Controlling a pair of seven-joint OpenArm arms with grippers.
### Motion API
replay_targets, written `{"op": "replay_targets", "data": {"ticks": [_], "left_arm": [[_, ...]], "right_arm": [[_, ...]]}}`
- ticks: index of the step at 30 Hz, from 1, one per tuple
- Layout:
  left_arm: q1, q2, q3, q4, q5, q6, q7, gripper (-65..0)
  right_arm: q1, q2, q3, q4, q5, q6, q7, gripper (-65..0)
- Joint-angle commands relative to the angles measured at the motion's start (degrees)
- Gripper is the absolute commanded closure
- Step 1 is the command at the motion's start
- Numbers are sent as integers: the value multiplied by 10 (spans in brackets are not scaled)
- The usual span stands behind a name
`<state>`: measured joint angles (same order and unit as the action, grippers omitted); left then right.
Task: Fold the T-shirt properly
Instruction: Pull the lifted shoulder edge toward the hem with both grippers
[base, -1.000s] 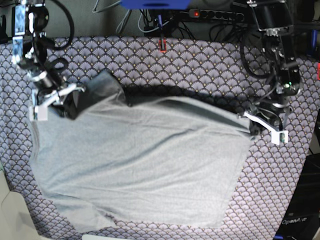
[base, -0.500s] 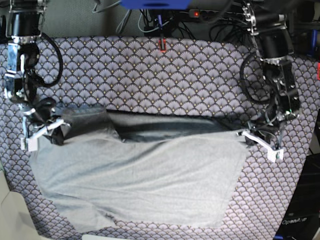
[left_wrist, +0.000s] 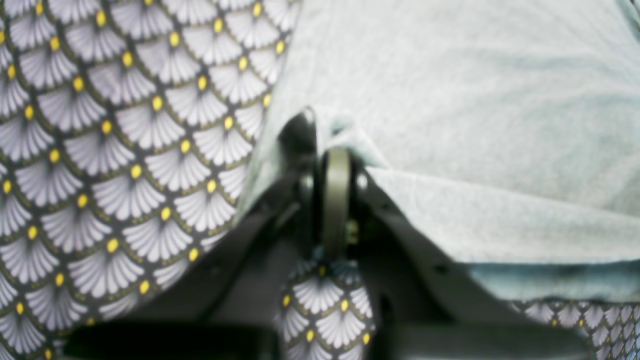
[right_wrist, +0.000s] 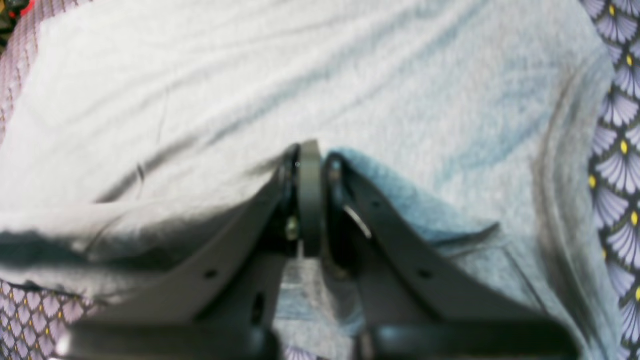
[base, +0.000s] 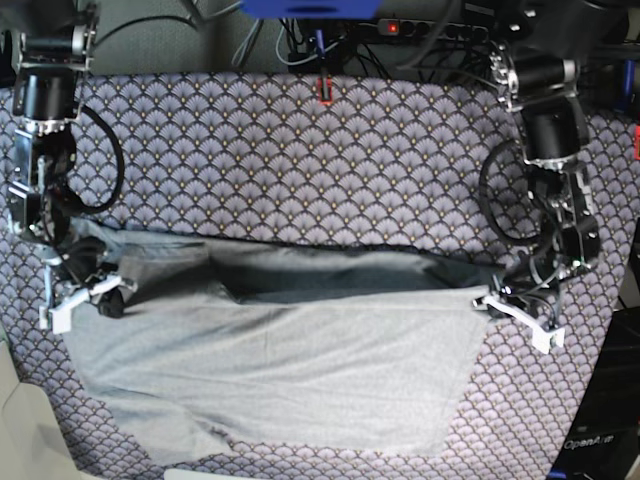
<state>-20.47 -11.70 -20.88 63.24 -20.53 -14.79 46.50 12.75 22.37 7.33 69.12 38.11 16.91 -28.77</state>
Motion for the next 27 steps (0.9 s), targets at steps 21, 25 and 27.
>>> {"op": "replay_targets", "data": {"ticks": [21,25,27], "left_arm": [[-77,-2,-1,-55,-4,-4,-55,0],[-76,-2,0,-55,-6,-5,-52,-52],[-74,-2,0,-48,-7,-5,-51,-170]], "right_arm": [[71,7,-12,-44,-47,6,16,0],[73,7,-15,-58,-48,6,16,-109],[74,9,-21,-67,-48,6,16,-197]]}}
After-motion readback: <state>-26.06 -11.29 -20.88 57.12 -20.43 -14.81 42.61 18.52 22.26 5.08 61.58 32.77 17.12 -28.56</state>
